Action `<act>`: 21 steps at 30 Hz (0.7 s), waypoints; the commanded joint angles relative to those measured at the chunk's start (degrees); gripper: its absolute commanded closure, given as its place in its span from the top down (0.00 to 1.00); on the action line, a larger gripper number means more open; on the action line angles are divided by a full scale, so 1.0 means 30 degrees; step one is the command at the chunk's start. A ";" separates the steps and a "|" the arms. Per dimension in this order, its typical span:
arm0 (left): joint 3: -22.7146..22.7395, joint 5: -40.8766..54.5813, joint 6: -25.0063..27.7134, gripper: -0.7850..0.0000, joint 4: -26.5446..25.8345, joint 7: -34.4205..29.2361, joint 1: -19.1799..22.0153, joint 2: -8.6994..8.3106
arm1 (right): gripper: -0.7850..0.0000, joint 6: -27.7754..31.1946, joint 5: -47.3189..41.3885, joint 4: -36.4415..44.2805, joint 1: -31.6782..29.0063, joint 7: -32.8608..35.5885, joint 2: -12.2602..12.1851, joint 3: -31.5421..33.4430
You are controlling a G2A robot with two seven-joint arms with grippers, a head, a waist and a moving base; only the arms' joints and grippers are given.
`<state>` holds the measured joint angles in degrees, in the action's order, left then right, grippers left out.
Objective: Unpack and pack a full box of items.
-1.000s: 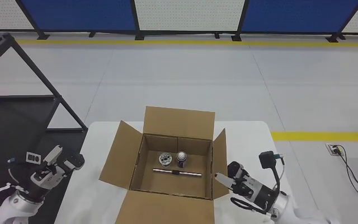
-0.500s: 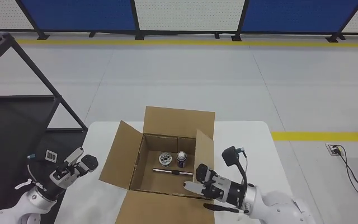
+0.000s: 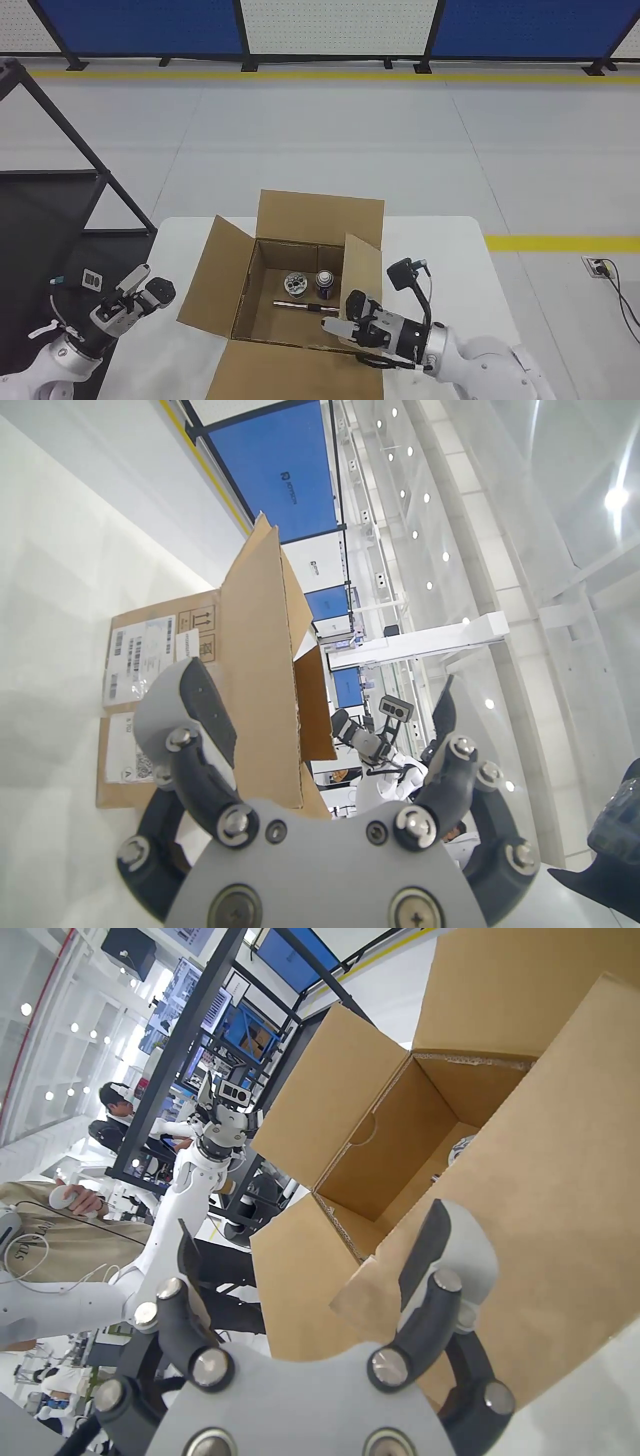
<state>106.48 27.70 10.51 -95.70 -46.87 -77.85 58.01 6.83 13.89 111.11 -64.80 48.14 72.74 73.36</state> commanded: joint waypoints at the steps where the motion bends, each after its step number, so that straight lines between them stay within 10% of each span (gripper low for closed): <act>1: -0.0019 -0.0283 -0.0417 1.00 -0.0249 -0.0187 -0.0026 -0.0046 | 1.00 -0.0400 -0.0475 -0.0655 0.0561 -0.0047 0.0035 -0.0272; 21: -0.1579 -0.2499 -0.2246 1.00 -0.1205 -0.0896 0.1292 -0.0349 | 1.00 -0.3423 -0.0224 -0.4483 0.3501 -0.1741 0.0370 -0.2167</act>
<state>102.14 20.32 3.94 -99.21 -49.69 -74.20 56.98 -3.44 13.39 97.76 -54.14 42.53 73.94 66.61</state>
